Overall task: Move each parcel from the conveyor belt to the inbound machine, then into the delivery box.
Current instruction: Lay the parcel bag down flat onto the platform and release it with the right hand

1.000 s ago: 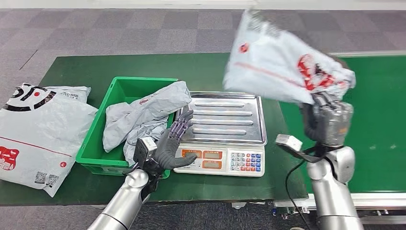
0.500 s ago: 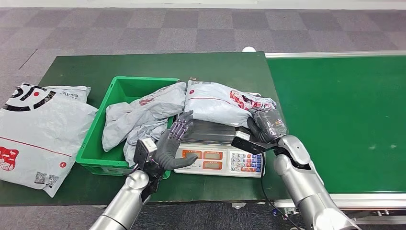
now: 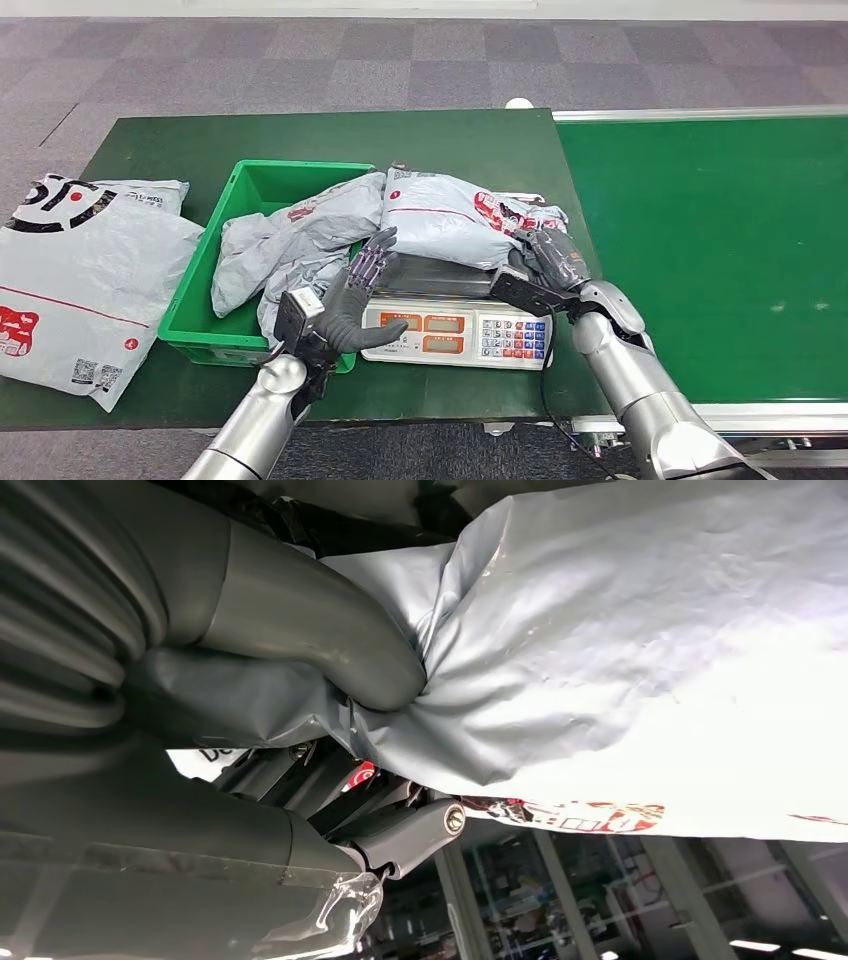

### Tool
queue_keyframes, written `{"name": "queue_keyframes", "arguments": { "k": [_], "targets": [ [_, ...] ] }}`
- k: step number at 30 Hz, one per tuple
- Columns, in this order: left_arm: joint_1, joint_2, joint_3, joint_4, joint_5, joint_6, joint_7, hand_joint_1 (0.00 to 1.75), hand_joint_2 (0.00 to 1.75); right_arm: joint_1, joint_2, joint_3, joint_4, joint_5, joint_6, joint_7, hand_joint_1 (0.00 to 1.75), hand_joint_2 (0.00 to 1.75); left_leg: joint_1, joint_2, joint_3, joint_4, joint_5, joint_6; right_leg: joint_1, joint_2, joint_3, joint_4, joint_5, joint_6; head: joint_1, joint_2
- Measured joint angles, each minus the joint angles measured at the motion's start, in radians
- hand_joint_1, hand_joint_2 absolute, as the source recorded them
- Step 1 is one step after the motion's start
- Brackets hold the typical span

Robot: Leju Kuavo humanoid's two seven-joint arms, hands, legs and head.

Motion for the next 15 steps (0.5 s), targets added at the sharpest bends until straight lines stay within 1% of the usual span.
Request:
{"name": "queue_keyframes", "arguments": {
  "k": [3,4,9,12,15],
  "targets": [
    [0.001,0.002,0.0,-0.003,0.0,0.006,0.0,0.0,1.75,0.0,0.001,0.0,0.0,-0.051,0.032,-0.045,0.03,1.75,0.0,0.0,0.0,0.0,0.0,0.0,0.0,0.0,0.0,0.0,0.0,0.0,0.0,0.0],
    [0.002,0.002,0.0,-0.005,0.0,0.008,0.0,0.0,1.75,0.0,0.002,0.0,0.0,-0.076,0.041,-0.064,0.0,1.75,0.0,0.0,0.0,0.0,0.0,0.0,0.0,0.0,0.0,0.0,0.0,0.0,0.0,0.0],
    [0.013,0.006,0.0,-0.021,0.003,0.018,0.0,0.0,1.75,0.006,0.013,-0.011,-0.019,-0.235,0.066,-0.144,0.0,1.75,0.0,0.0,0.0,0.0,0.0,0.0,0.0,0.0,0.0,0.0,0.0,0.0,0.0,0.0],
    [0.018,0.007,0.0,-0.03,0.003,0.022,0.0,0.0,1.75,0.009,0.019,-0.029,-0.036,-0.293,0.057,-0.161,0.0,1.75,0.0,0.0,0.0,0.0,0.0,0.0,0.0,0.0,0.0,0.0,0.0,0.0,0.0,0.0],
    [0.019,0.008,0.0,-0.035,0.003,0.023,0.0,0.0,1.75,0.012,0.022,-0.042,-0.048,-0.307,0.055,-0.163,0.0,1.75,0.0,0.0,0.0,0.0,0.0,0.0,0.0,0.0,0.0,0.0,0.0,0.0,0.0,0.0]
  ]
}}
